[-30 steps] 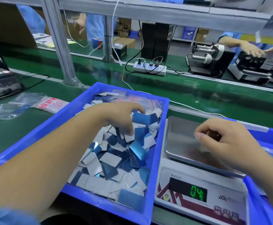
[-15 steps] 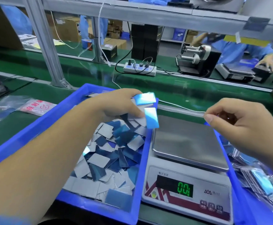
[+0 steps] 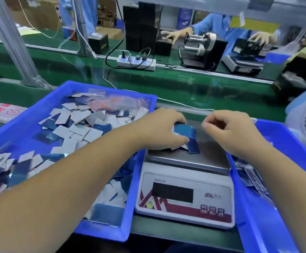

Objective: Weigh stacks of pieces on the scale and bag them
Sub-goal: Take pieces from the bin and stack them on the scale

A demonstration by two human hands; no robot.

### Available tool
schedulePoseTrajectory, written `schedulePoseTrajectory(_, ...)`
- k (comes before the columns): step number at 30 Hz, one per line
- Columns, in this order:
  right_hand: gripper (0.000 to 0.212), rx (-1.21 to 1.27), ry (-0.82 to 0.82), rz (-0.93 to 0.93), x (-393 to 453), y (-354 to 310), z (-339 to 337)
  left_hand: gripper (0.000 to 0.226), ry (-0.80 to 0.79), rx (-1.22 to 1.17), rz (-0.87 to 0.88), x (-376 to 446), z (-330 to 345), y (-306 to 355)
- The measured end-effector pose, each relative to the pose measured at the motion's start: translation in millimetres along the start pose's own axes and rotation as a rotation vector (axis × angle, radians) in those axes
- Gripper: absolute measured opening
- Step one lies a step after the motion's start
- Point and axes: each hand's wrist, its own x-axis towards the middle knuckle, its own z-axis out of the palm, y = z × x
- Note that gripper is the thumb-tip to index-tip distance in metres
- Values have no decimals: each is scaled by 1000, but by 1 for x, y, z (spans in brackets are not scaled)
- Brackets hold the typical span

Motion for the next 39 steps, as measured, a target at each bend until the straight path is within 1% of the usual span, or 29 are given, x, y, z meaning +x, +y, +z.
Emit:
schedulePoseTrajectory(3, 17, -26, -17, 11, -1, 4, 2, 39, -18, 81, 73, 0, 4, -4)
schedulePoseTrajectory(6, 18, -26, -23, 34, -2, 8, 1, 42, 2, 33, 76, -1, 7, -8)
schedulePoseTrajectory(8, 19, -13, -29, 47, -2, 8, 1, 38, 60, -48, 89, -1, 7, -10)
schedulePoseTrajectory(11, 21, 0, -41, 45, -3, 7, 2, 23, 236, -216, 77, -1, -2, -17)
schedulePoseTrajectory(13, 21, -5, -46, 48, -3, 6, 3, 17, 339, -267, 5, -3, -10, -27)
schedulePoseTrajectory(14, 20, -9, -45, 48, -3, 5, 3, 18, 372, -268, -50, -4, -15, -34)
schedulePoseTrajectory(17, 19, 6, -50, 47, -5, 1, 3, 21, 420, -309, -248, -6, -28, -52)
schedulePoseTrajectory(19, 19, 6, -61, 34, -6, -3, 4, 14, 390, -296, -365, -8, -32, -60)
schedulePoseTrajectory(22, 17, 9, -80, 47, -6, -6, 6, 8, 234, -133, -483, -9, -32, -66)
schedulePoseTrajectory(25, 15, 8, -82, 50, -7, -6, 6, 8, 93, 97, -520, -13, -35, -67)
schedulePoseTrajectory(28, 14, 9, -76, 46, -7, -4, 6, 10, -125, 172, -508, -22, -41, -71)
schedulePoseTrajectory(30, 14, 8, -77, 51, -6, -2, 6, 26, -295, 191, -481, -27, -42, -73)
schedulePoseTrajectory(32, 15, 3, -84, 54, -6, -1, 6, 47, -392, 235, -456, -29, -40, -70)
schedulePoseTrajectory(33, 16, -3, -86, 52, -6, -1, 6, 55, -404, 254, -446, -28, -38, -68)
schedulePoseTrajectory(34, 16, -9, -86, 49, -6, -1, 7, 58, -389, 263, -439, -27, -35, -66)
schedulePoseTrajectory(35, 16, -13, -85, 45, -6, -2, 7, 54, -360, 265, -432, -26, -33, -65)
schedulePoseTrajectory(36, 16, -14, -84, 40, -6, -3, 7, 47, -320, 251, -430, -24, -30, -65)
schedulePoseTrajectory(39, 17, -11, -74, 29, -6, -3, 7, 13, -178, 138, -424, -18, -27, -67)
